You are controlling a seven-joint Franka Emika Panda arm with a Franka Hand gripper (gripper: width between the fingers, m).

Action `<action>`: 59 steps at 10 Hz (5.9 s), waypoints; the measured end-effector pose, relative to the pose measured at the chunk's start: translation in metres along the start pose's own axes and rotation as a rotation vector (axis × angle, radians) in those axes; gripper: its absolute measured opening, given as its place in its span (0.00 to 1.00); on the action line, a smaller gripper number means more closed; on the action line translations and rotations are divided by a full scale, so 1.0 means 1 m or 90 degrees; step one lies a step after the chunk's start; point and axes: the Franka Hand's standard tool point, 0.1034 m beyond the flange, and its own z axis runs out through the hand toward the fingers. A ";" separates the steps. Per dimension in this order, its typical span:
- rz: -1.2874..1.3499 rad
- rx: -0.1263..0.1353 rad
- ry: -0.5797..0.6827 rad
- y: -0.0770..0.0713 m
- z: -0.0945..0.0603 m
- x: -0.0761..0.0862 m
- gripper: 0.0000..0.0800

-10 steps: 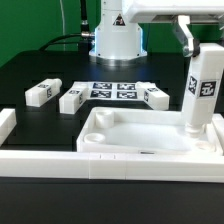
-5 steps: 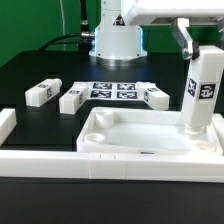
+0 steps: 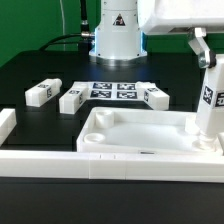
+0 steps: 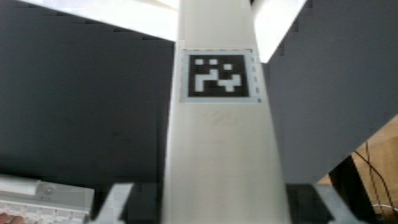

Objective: Assemble desk

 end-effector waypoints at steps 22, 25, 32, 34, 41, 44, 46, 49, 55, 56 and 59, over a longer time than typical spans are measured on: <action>-0.007 -0.009 0.029 -0.001 0.006 -0.010 0.80; -0.008 -0.005 0.016 0.001 -0.011 0.001 0.81; 0.028 0.043 -0.173 -0.018 -0.006 -0.010 0.81; 0.030 0.053 -0.234 -0.019 0.000 -0.012 0.81; 0.018 0.012 -0.283 -0.010 0.007 -0.014 0.81; 0.012 0.015 -0.285 -0.004 0.009 -0.016 0.81; 0.005 0.018 -0.288 0.002 0.011 -0.019 0.78; -0.021 0.025 -0.292 0.004 0.015 -0.023 0.36; 0.073 0.005 -0.294 0.003 0.015 -0.023 0.36; 0.132 -0.005 -0.293 0.002 0.015 -0.023 0.36; 0.342 -0.028 -0.287 -0.002 0.015 -0.024 0.36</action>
Offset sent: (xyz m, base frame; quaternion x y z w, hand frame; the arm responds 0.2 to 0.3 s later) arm -0.0130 -0.0031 -0.0009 -0.0006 0.0063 -0.0093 0.9999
